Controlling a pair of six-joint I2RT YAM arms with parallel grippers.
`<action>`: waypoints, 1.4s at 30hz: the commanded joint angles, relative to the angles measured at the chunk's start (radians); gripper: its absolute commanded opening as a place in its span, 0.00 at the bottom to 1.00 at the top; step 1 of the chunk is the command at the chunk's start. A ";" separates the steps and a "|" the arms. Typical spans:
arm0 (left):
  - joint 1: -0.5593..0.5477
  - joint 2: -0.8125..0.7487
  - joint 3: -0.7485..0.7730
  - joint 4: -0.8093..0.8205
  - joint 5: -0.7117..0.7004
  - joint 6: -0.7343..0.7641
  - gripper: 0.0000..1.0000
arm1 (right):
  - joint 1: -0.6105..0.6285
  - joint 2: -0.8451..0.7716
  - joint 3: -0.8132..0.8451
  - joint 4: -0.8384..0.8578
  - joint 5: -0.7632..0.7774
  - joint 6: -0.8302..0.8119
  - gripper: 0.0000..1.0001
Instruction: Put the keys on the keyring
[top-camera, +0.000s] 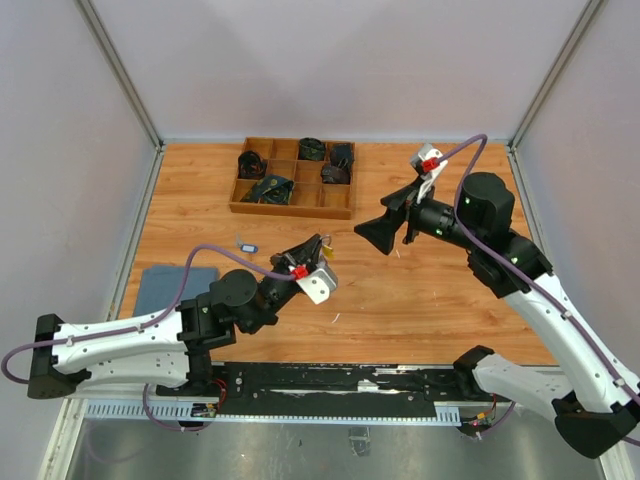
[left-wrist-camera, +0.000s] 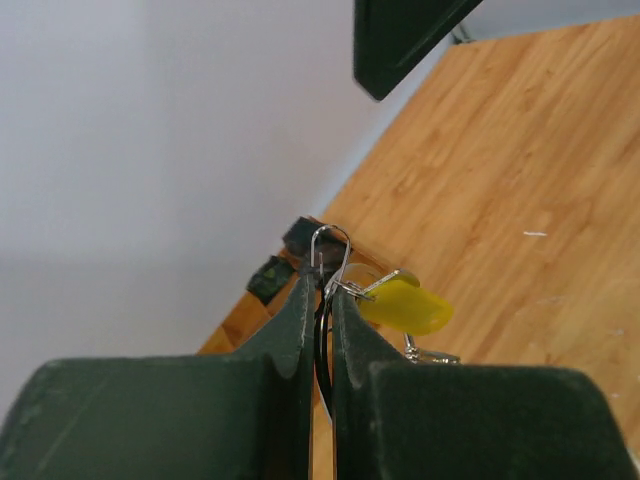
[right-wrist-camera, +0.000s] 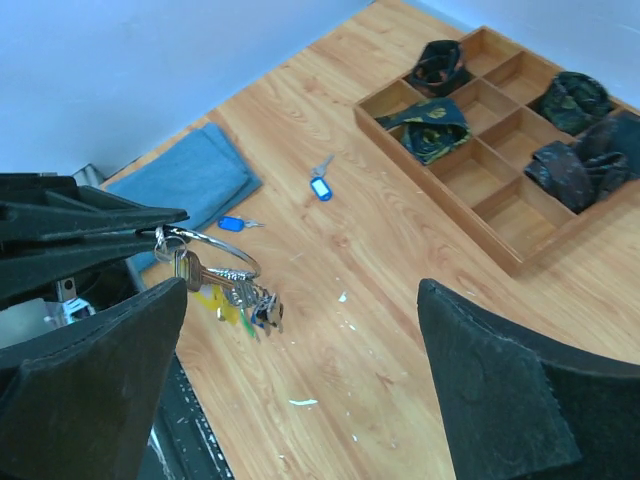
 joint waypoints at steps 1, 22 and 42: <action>0.076 -0.004 0.062 -0.149 0.167 -0.319 0.01 | -0.010 -0.085 -0.059 0.052 0.139 -0.032 0.98; 0.120 0.017 0.118 -0.169 0.329 -0.434 0.00 | 0.071 0.047 0.084 -0.133 -0.139 0.084 0.51; 0.120 0.014 0.128 -0.178 0.325 -0.431 0.01 | 0.172 0.142 0.133 -0.195 -0.111 0.052 0.27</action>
